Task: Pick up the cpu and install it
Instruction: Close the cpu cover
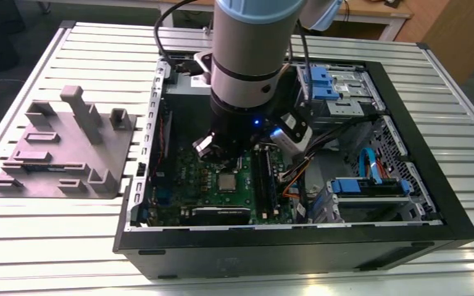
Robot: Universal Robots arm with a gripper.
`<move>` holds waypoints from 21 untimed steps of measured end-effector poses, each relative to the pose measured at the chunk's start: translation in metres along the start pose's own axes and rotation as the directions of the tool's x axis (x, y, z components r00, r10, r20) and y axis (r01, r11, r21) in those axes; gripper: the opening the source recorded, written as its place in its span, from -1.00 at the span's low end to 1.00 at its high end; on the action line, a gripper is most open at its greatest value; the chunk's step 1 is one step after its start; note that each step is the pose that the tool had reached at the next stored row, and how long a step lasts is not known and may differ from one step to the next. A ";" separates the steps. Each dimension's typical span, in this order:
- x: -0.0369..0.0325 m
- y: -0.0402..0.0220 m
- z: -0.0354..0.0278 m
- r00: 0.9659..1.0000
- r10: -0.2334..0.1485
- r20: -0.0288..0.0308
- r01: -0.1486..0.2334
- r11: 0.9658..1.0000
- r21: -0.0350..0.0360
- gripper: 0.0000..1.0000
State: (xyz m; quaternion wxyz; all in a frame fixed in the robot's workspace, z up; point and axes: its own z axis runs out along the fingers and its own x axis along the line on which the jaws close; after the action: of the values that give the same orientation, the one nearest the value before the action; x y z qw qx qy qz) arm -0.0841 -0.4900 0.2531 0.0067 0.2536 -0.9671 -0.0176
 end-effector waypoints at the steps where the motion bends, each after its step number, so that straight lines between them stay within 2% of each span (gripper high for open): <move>1: -0.0018 -0.0007 0.0001 1.000 -0.001 0.000 0.001 1.000 0.000 -0.80; 7: -0.0155 -0.0049 0.0006 1.000 -0.002 0.000 0.002 1.000 0.000 -0.80; 9: -0.0188 -0.0068 0.0008 1.000 -0.008 0.000 0.008 1.000 -0.002 -0.80; 12: -0.0191 -0.0069 0.0022 0.999 -0.054 -0.001 0.054 0.999 -0.003 -0.80; 14: -0.0191 -0.0070 0.0034 0.996 -0.090 -0.002 0.090 0.996 -0.003 -0.80; 15: -0.0192 -0.0070 0.0045 0.992 -0.123 -0.003 0.123 0.992 -0.003 -0.80; 18: -0.0194 -0.0073 0.0052 0.986 -0.169 -0.005 0.169 0.986 -0.005 -0.80; 19: -0.0201 -0.0077 0.0055 0.985 -0.175 -0.001 0.175 0.984 -0.010 -0.80; 21: -0.0229 -0.0092 0.0057 0.984 -0.180 0.014 0.180 0.983 -0.030 -0.80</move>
State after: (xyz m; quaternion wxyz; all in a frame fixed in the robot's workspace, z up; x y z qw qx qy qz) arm -0.0598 -0.4865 0.2470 0.0034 0.3399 -0.9398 -0.0345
